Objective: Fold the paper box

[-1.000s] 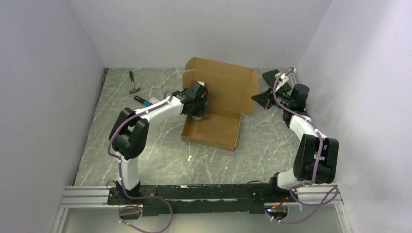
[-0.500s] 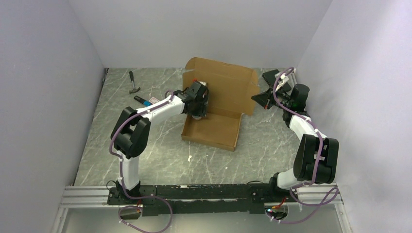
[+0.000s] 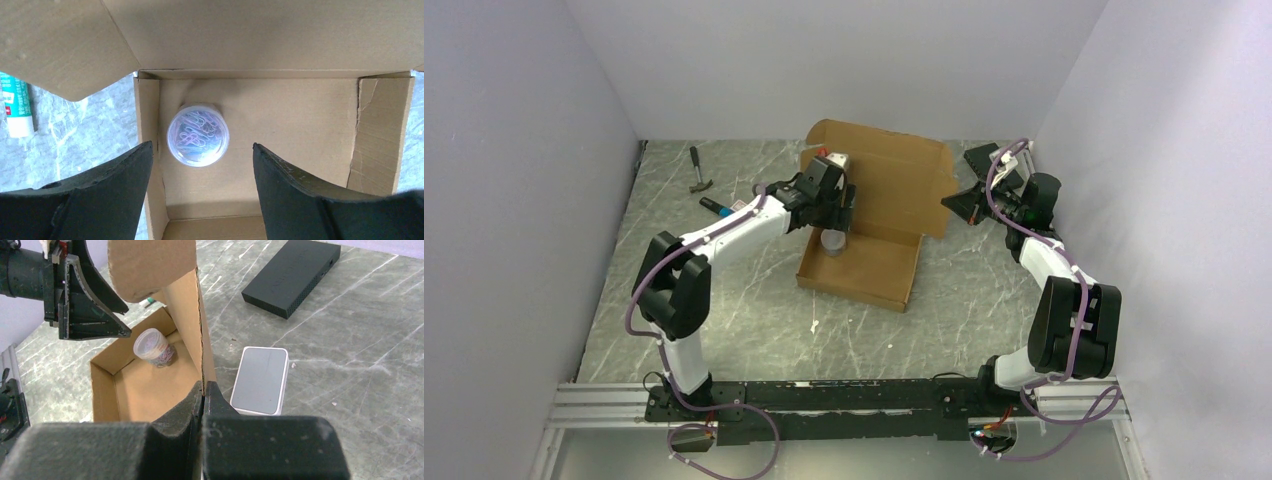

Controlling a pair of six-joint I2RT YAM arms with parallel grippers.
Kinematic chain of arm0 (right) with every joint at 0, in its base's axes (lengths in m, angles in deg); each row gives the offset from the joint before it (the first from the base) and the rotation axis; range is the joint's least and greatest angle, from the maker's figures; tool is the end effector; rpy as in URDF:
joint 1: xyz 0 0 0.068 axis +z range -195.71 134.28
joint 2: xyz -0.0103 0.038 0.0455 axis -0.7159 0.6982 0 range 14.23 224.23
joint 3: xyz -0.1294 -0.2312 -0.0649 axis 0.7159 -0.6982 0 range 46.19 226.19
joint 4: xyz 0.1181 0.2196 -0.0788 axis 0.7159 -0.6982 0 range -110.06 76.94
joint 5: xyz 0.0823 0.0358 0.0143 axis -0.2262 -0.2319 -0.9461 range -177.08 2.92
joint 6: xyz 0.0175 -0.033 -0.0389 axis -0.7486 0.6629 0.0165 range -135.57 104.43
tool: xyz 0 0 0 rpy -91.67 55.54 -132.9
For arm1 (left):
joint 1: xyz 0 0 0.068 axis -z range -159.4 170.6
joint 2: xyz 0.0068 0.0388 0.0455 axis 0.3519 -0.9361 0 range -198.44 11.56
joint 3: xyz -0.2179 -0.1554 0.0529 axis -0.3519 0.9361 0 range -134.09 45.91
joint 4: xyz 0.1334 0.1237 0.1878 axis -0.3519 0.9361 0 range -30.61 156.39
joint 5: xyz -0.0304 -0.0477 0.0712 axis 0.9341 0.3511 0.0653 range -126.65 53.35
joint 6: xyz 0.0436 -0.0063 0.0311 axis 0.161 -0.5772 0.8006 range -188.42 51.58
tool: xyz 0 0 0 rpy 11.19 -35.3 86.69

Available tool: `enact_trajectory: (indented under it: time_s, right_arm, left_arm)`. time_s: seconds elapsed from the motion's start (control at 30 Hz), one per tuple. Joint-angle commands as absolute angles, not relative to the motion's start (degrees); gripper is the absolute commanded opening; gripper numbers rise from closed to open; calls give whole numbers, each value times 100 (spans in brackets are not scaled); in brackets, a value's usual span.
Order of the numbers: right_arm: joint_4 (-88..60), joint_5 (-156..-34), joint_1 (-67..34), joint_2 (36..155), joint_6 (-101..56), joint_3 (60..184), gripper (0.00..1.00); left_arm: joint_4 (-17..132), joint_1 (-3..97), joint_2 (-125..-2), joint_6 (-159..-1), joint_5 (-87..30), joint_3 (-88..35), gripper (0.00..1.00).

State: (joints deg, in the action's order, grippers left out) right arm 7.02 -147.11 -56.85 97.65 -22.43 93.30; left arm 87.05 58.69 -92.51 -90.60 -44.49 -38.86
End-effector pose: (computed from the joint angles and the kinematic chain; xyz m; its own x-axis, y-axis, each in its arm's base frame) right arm 0.3110 -0.0298 0.2533 -0.3582 0.1314 -0.9243 -0.6817 0.6397 0.3551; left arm 0.3255 -0.2489 0.2654 -0.7358 0.1014 -0.6696 0.2808 0.9454 -0.1654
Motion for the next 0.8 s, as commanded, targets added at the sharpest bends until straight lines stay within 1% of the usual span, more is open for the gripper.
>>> enact_trajectory:
  time_s: [0.0, 0.03, 0.1, 0.17, 0.23, 0.4, 0.5, 0.57, 0.63, 0.77]
  right_arm:
    - [971, -14772, -5661, 9758, -2210, 9391, 0]
    - [972, -14773, -5661, 9755, -2208, 9391, 0]
    - [973, -14781, -5659, 9757, -2203, 9391, 0]
    - [970, -14782, -5661, 9755, -2199, 9391, 0]
    - [976, -14784, -5656, 9771, -2207, 9395, 0]
    - [971, -14783, -5654, 9762, -2203, 9391, 0]
    - [975, -14782, -5653, 9775, -2206, 9391, 0]
    - [975, -14771, -5644, 9788, -2201, 9391, 0]
    - [955, -14768, -5635, 9798, -2199, 9391, 0]
    - [947, -14755, -5626, 9804, -2190, 9393, 0]
  left_arm:
    - [8653, 5885, -8913, -8905, -4518, -3811, 77]
    - [8620, 5884, -8812, -8888, -4588, -3741, 77]
    - [8499, 5860, -8507, -8861, -4730, -3423, 81]
    - [8246, 5747, -8125, -8847, -4619, -2985, 85]
    - [7864, 5464, -7688, -8901, -4141, -2422, 89]
    - [6873, 4224, -6684, -9587, -2785, -1066, 93]
    - [6611, 3609, -6428, -9863, -2434, -621, 98]
    - [6625, 3333, -6456, -9896, -2313, -564, 99]
    - [6865, 3113, -6708, -9768, -2097, -757, 100]
    - [7826, 2998, -7461, -9038, -2332, -1722, 99]
